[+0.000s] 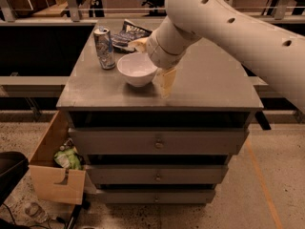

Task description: Move white bowl near redbull can

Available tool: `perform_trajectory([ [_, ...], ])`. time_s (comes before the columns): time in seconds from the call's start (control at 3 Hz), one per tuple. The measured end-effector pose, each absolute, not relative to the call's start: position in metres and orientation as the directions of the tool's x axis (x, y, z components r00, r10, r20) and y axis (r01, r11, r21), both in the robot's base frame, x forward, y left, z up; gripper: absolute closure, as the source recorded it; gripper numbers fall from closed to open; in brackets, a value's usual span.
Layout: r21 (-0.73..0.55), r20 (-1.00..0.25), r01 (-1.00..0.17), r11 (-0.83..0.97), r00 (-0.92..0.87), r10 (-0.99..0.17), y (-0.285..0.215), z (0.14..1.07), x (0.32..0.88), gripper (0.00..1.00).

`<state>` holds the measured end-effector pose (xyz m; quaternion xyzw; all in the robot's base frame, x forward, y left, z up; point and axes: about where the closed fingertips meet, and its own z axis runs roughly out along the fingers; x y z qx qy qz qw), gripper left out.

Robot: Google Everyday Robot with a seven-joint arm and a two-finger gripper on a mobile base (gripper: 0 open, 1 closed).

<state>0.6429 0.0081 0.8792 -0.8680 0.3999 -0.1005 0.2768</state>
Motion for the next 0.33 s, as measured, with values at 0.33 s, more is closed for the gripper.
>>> perform_trajectory([
  [0.33,-0.561,-0.047,-0.639,-0.527,0.660,-0.750,0.0081,0.8791,0.6429,0.00],
])
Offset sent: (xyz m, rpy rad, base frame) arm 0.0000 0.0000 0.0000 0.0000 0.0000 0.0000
